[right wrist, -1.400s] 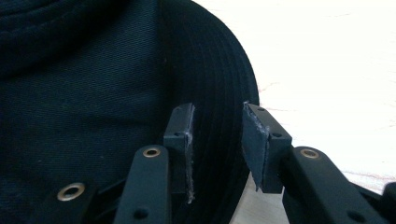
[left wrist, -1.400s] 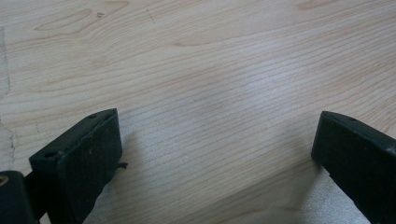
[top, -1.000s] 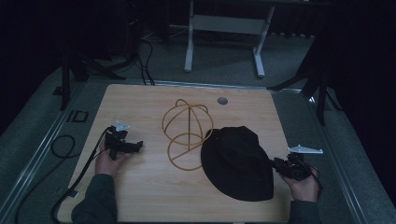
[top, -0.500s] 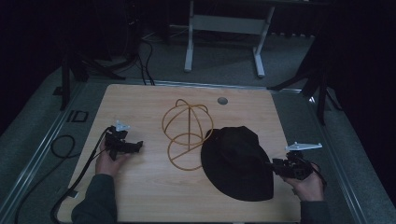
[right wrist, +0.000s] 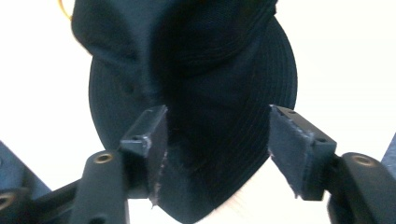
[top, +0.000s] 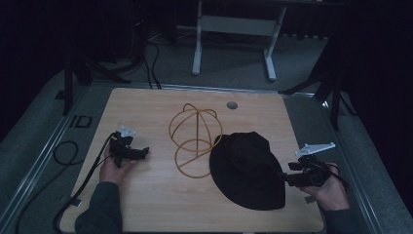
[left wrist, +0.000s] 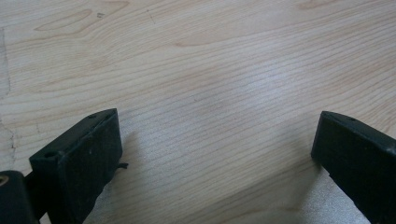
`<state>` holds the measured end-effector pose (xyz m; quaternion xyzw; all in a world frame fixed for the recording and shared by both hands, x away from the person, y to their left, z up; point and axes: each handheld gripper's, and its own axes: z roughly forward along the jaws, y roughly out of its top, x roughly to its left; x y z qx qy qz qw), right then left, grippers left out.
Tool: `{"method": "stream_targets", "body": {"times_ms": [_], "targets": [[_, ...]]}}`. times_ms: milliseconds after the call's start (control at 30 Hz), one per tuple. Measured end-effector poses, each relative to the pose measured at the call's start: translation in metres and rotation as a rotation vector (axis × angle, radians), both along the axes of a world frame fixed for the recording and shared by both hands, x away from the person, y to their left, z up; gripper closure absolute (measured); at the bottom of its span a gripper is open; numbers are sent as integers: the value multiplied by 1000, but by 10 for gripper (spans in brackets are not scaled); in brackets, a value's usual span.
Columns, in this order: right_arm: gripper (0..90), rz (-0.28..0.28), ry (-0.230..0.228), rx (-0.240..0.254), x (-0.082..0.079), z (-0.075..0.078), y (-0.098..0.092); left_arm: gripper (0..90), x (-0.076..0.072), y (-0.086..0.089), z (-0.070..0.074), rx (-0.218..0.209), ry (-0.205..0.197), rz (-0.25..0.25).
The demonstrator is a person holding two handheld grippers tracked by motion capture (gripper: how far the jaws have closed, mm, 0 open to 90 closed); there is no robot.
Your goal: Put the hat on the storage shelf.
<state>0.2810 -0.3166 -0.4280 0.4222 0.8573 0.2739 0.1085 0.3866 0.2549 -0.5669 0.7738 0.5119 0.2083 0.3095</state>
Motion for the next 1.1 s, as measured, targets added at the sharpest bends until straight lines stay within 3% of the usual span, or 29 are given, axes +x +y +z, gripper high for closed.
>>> {"method": "stream_targets", "body": {"times_ms": [233, 433, 600, 767, 867, 1100], "targets": [[289, 54, 8, -29, -7, 3, 15, 20, 0, 0, 0, 0, 0, 0], [258, 86, 25, -37, -1, 1, 27, 20, 0, 0, 0, 0, 0, 0], [264, 130, 31, -95, 7, -2, 43, 20, 0, 0, 0, 0, 0, 0], [342, 151, 52, -138, 17, -3, 55, 20, 0, 0, 0, 0, 0, 0], [387, 132, 71, -159, 25, -4, 58, 20, 0, 0, 0, 0, 0, 0], [553, 133, 148, -206, 38, -8, 65, 20, 0, 0, 0, 0, 0, 0]]}}
